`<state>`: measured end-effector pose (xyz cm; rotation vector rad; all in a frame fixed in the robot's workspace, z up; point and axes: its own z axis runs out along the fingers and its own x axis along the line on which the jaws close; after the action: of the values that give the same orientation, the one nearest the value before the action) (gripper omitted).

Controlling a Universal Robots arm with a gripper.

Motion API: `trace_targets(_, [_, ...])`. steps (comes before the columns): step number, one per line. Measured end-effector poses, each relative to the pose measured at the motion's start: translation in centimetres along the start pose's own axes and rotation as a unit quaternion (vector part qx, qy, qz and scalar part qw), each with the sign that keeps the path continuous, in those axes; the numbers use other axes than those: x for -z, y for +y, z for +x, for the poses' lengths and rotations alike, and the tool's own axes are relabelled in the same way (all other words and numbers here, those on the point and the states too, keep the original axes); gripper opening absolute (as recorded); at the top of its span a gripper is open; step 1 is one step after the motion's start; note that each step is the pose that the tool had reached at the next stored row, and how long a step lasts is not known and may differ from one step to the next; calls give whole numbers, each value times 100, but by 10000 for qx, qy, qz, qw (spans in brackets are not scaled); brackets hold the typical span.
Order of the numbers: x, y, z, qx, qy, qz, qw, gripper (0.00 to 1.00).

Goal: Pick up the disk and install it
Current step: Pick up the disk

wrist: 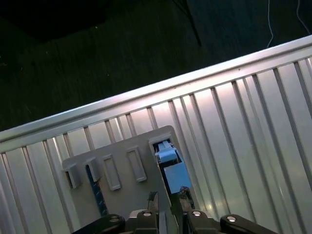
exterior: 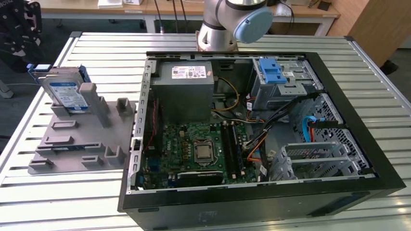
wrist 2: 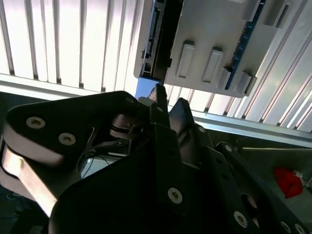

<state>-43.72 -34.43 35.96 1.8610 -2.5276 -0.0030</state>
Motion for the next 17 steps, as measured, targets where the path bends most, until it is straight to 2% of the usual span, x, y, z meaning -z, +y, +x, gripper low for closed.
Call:
trace_targets(1, [-2, 0, 0, 89, 0, 0, 10000, 31])
trace_targets(5, [-16, 0, 0, 452, 1, 1, 9990, 33])
trace_targets(7, [-27, 0, 0, 632, 2, 1, 9980, 33])
trace_targets(8, [-32, 0, 0, 721, 2, 1, 9974, 38])
trace_targets(10, [-44, 0, 0, 901, 2, 5, 9959, 38])
trace_targets(12, [-57, 4, 0, 976, 2, 24, 9952, 38])
trace_targets(15, [-66, 4, 1, 978, 1, 39, 9952, 38])
trace_targets(17, [-66, 4, 1, 979, 1, 39, 9952, 45])
